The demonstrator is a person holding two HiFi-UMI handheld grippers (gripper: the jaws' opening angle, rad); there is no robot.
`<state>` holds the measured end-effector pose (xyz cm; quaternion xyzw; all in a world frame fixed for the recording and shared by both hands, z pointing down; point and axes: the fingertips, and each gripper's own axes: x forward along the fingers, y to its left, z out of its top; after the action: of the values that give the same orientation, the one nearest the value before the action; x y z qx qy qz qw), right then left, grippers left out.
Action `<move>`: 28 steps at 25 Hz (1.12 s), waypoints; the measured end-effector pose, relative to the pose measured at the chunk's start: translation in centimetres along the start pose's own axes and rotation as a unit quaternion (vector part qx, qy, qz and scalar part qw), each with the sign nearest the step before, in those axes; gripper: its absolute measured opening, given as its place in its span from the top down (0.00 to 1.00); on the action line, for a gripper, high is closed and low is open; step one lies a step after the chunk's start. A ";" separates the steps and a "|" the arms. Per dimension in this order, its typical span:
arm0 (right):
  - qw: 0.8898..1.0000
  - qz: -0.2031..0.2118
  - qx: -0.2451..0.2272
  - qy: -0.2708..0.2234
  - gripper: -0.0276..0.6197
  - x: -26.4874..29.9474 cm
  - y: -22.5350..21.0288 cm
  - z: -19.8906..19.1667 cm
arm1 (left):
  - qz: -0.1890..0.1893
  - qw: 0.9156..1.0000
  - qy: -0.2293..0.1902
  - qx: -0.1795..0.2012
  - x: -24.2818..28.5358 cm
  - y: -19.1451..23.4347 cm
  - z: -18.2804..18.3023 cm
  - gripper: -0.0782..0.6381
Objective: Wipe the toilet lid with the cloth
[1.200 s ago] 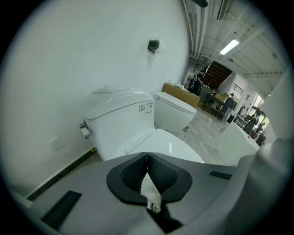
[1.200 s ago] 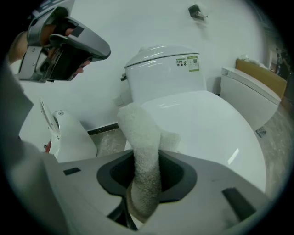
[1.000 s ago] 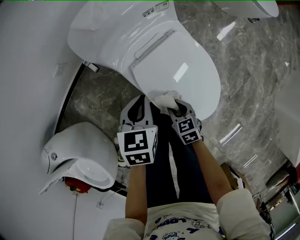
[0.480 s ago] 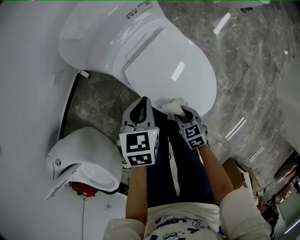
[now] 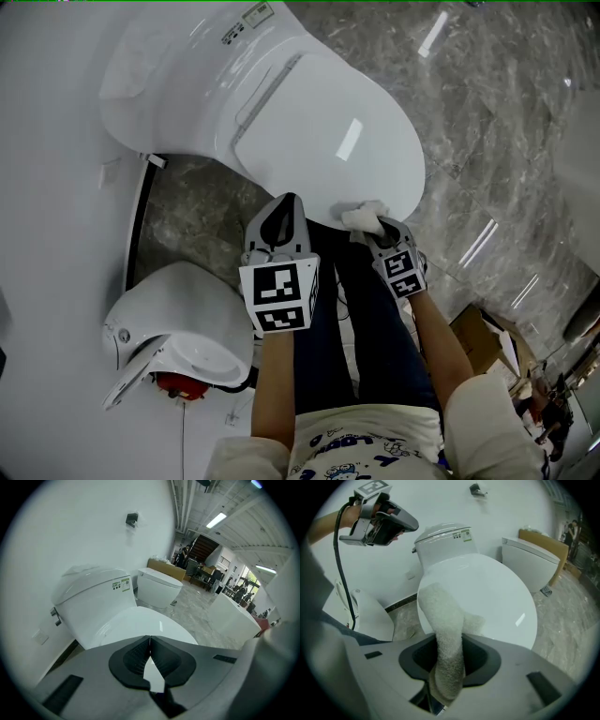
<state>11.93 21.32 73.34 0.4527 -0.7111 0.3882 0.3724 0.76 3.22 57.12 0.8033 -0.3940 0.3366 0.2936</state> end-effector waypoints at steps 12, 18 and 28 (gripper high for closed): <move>0.999 -0.012 0.043 0.009 0.77 -1.4 -0.9 0.8 | -0.005 1.000 -0.006 0.010 -0.3 -0.6 1.4 0.88; 0.996 -0.032 0.065 -0.057 0.77 -6.5 -1.8 6.7 | 0.002 1.000 -0.020 0.009 -1.7 -0.1 3.6 0.88; 0.969 -0.098 0.070 -0.214 0.78 -21.0 -2.2 23.3 | 0.024 0.995 -0.101 -0.001 -10.1 -0.1 14.0 0.88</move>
<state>16.43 7.35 45.50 0.6178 -0.6973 0.2927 0.2153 0.50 -2.60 40.85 0.8231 -0.4413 0.2602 0.2451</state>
